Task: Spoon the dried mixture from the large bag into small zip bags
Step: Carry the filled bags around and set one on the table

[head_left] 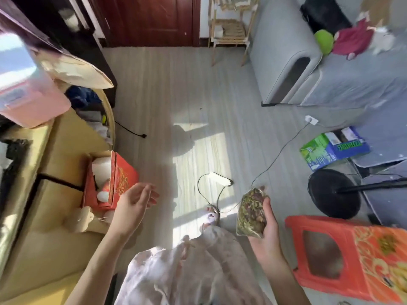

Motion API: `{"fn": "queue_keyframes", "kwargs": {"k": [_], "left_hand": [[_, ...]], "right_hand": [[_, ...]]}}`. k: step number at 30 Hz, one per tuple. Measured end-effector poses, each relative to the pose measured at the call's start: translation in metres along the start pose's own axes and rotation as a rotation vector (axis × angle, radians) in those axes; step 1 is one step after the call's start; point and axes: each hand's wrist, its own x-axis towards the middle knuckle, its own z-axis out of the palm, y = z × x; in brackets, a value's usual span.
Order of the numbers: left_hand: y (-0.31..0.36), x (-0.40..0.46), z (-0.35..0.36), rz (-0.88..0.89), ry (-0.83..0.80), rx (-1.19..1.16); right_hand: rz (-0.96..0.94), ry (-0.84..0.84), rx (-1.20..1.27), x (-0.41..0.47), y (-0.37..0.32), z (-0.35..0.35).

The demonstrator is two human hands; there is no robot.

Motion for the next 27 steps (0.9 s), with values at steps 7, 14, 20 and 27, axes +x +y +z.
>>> {"fn": "queue_keyframes", "kwargs": {"k": [7, 14, 20, 27], "left_hand": [[0.024, 0.085, 0.036, -0.064, 0.058, -0.092], [0.038, 0.168, 0.062, -0.155, 0.099, -0.057], [0.050, 0.246, 0.077, -0.229, 0.140, -0.066], [0.081, 0.381, 0.089, -0.258, 0.086, -0.039]], "right_hand": [[0.009, -0.004, -0.089, 0.097, -0.073, 0.040], [0.000, -0.007, -0.144, 0.197, -0.151, 0.091], [0.013, 0.008, -0.221, 0.267, -0.187, 0.131], [-0.023, 0.043, -0.274, 0.371, -0.224, 0.190]]}}
